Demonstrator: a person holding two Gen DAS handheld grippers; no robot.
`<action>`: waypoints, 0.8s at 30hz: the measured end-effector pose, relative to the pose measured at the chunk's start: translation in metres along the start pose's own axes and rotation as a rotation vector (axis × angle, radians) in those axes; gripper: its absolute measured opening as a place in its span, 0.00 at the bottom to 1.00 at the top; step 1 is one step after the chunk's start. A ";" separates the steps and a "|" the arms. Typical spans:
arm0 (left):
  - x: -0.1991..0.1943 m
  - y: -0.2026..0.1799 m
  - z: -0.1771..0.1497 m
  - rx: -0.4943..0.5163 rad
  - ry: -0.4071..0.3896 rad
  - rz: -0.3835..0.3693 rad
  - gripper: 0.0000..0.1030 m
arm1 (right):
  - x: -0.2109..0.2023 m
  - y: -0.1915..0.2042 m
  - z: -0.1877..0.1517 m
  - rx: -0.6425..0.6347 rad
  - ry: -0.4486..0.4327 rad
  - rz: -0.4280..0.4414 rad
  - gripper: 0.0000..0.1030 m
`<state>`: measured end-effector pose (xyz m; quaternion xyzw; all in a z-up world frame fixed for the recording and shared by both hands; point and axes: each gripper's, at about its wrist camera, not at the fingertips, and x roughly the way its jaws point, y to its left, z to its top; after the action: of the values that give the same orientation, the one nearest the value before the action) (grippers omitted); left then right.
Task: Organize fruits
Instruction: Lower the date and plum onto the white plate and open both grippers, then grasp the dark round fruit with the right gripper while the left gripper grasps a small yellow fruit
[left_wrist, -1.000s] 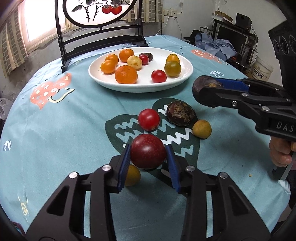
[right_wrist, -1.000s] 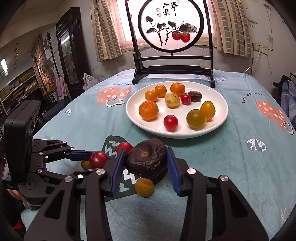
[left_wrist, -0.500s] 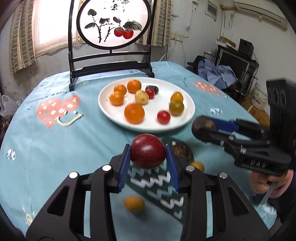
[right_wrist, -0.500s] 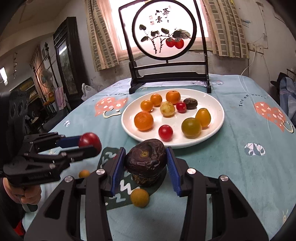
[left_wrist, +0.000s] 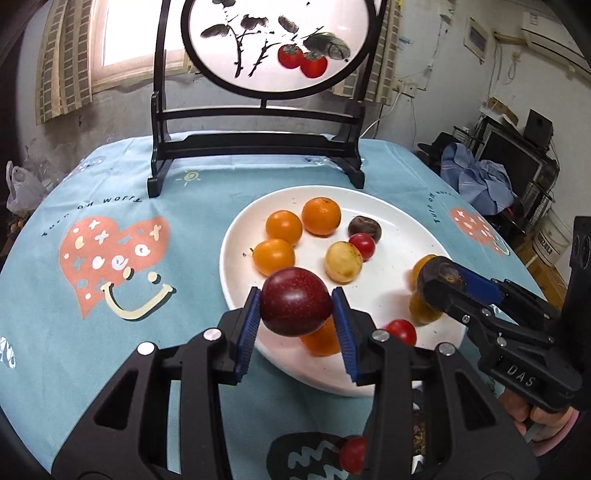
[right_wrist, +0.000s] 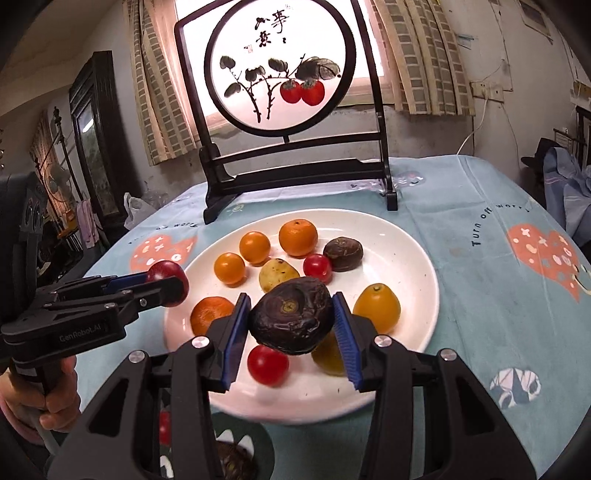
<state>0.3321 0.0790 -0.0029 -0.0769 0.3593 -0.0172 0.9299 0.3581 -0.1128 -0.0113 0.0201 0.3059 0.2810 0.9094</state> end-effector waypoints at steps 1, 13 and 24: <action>-0.004 0.002 0.001 -0.015 -0.011 0.008 0.73 | -0.003 0.000 0.000 0.009 -0.001 0.007 0.53; -0.081 0.022 -0.035 -0.088 -0.079 0.064 0.98 | -0.048 0.032 -0.037 -0.060 0.099 0.124 0.55; -0.094 0.033 -0.095 -0.082 -0.016 0.172 0.98 | -0.041 0.058 -0.071 -0.205 0.200 0.076 0.55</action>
<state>0.1978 0.1078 -0.0146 -0.0839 0.3575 0.0778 0.9269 0.2615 -0.0953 -0.0347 -0.0894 0.3639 0.3453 0.8604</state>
